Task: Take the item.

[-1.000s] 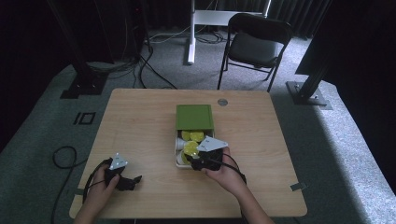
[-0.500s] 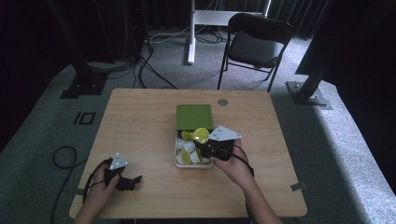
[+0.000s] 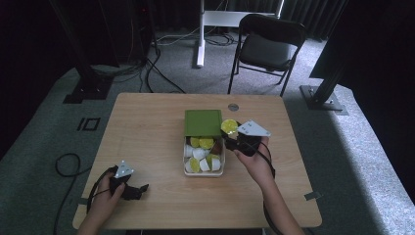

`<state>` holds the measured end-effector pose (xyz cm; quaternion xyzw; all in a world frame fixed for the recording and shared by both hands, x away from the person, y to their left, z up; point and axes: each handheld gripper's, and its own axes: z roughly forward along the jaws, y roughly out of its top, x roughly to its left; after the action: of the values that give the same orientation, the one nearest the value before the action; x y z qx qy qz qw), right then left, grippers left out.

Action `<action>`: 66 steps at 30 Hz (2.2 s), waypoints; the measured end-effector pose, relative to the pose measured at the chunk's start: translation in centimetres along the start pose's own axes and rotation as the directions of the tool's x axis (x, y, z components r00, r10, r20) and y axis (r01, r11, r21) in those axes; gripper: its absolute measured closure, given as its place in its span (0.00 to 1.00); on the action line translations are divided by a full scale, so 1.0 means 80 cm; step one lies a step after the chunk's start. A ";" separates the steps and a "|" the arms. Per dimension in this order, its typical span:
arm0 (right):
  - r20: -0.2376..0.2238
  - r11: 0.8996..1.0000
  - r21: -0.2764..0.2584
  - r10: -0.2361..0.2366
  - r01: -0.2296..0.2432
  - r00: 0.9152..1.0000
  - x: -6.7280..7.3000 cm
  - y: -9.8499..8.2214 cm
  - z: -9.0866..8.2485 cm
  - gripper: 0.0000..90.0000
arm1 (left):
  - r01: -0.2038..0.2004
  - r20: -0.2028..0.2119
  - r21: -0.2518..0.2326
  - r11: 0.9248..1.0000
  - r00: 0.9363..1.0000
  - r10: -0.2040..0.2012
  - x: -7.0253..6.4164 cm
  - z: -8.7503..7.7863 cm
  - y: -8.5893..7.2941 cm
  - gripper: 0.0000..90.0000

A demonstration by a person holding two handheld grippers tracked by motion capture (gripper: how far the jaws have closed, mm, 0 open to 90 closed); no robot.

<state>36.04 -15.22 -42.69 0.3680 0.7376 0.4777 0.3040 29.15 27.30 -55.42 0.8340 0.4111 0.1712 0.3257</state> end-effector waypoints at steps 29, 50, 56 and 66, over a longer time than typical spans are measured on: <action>0.162 0.981 0.117 0.137 -0.157 0.977 -0.075 -0.076 0.076 0.45 | 0.001 0.000 0.000 1.000 1.000 -0.001 0.000 0.000 0.000 0.01; 0.187 0.951 0.227 0.170 -0.211 0.968 -0.094 -0.118 0.123 0.45 | 0.002 0.000 0.000 1.000 1.000 -0.002 0.000 0.000 0.000 0.01; 0.192 0.946 0.244 0.168 -0.213 0.967 -0.095 -0.124 0.128 0.45 | 0.003 0.001 0.000 1.000 1.000 -0.003 0.000 0.000 0.000 0.01; 0.194 0.942 0.251 0.178 -0.224 0.965 -0.098 -0.127 0.130 0.43 | 0.002 0.000 0.000 1.000 1.000 -0.002 0.000 0.000 0.000 0.01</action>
<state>46.06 -19.48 -55.08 0.5187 0.7260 0.3679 0.2617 29.15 27.30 -55.42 0.8338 0.4118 0.1707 0.3258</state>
